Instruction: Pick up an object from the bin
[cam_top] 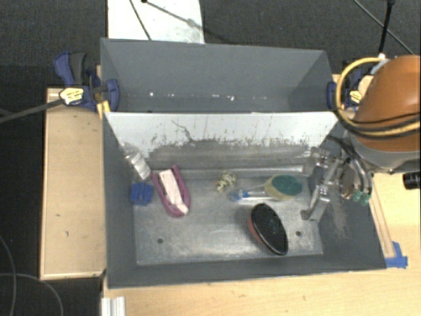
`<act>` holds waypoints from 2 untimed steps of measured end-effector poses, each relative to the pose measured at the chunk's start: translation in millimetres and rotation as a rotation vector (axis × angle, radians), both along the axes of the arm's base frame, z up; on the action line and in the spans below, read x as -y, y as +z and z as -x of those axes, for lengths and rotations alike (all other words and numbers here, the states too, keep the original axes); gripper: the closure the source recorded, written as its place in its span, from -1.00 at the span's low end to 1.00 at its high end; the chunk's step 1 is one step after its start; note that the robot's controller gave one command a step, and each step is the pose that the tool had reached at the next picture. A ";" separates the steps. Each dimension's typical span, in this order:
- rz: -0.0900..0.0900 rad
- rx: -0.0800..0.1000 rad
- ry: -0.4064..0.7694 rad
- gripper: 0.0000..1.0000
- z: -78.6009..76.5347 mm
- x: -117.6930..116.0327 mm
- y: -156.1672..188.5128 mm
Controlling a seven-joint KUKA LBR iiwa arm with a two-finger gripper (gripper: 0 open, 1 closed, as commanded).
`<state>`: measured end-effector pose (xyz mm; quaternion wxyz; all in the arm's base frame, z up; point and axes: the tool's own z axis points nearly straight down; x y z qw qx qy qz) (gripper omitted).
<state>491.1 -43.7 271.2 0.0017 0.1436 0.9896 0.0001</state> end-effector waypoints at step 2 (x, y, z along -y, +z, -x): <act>0.000 -0.006 0.240 -1.00 -25.4 -12.7 -202.9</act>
Offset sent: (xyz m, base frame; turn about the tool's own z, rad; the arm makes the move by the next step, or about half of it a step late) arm 0.0015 0.0384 -0.1536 -0.2201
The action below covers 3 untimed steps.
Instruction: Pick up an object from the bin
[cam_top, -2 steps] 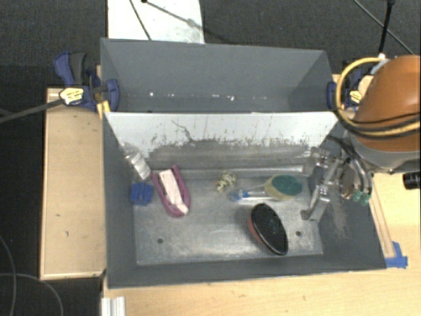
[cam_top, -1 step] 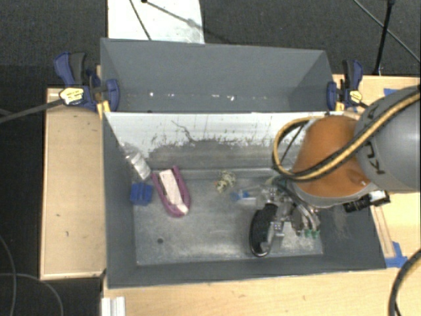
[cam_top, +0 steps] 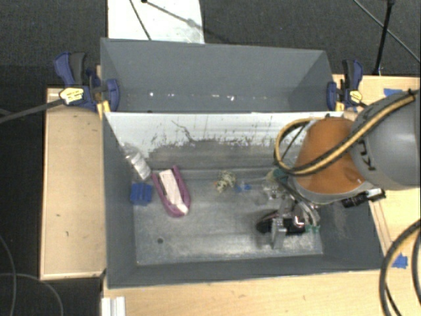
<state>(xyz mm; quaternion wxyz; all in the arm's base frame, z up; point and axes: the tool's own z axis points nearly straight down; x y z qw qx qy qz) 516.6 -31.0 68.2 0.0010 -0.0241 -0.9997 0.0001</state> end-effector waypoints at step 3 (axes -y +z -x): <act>-0.001 0.007 -0.114 -1.00 -18.0 17.9 2.3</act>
Offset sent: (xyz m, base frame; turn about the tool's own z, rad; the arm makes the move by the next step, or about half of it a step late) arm 0.0000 0.0000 0.0000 0.0000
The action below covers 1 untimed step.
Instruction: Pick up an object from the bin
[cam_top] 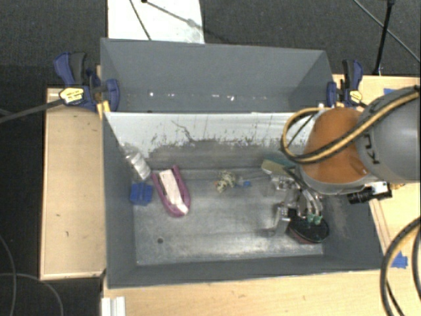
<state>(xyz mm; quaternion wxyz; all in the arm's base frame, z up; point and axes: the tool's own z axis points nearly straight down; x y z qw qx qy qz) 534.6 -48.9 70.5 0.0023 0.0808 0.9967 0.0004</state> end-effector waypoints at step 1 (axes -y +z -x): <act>0.002 0.002 -0.167 -1.00 7.1 66.4 -0.2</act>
Offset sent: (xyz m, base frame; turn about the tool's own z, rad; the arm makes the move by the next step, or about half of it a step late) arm -0.0076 -0.0644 -0.0005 0.1681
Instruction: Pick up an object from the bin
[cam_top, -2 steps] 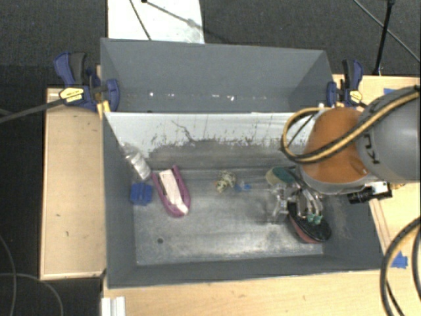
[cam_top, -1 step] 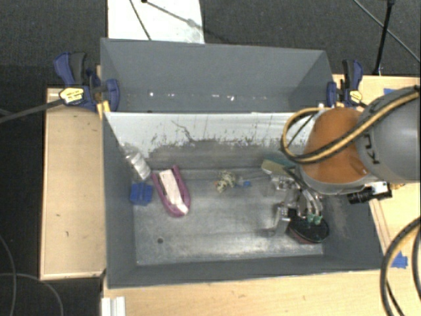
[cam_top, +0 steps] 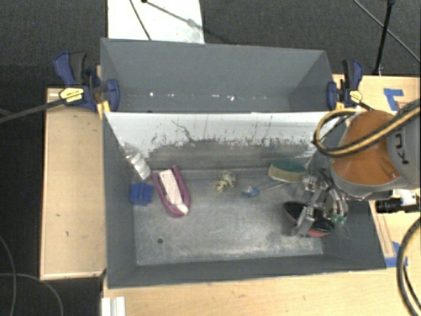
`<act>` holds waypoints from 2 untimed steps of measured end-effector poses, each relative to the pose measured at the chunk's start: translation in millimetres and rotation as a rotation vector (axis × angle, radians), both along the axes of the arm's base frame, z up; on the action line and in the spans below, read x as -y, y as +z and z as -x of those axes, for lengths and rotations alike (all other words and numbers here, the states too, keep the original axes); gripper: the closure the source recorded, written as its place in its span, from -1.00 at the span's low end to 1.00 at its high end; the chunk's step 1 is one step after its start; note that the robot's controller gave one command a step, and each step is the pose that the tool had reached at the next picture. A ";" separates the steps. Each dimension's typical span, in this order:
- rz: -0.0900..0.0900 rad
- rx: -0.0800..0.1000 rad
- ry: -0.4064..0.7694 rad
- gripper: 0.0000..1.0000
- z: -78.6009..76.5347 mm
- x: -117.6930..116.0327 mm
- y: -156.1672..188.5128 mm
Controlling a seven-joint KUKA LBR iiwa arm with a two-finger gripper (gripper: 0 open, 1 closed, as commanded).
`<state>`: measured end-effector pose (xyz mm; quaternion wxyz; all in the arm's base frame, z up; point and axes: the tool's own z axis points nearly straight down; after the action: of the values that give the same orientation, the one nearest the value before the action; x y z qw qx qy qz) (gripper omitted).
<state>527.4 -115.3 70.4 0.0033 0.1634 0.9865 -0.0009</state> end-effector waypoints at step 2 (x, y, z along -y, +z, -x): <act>-0.002 0.003 -0.009 1.00 37.8 -9.9 156.3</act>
Offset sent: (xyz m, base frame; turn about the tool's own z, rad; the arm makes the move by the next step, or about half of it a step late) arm 0.0000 0.0000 0.0000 0.0000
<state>489.7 -105.4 226.6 0.0045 0.1681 0.9858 0.0001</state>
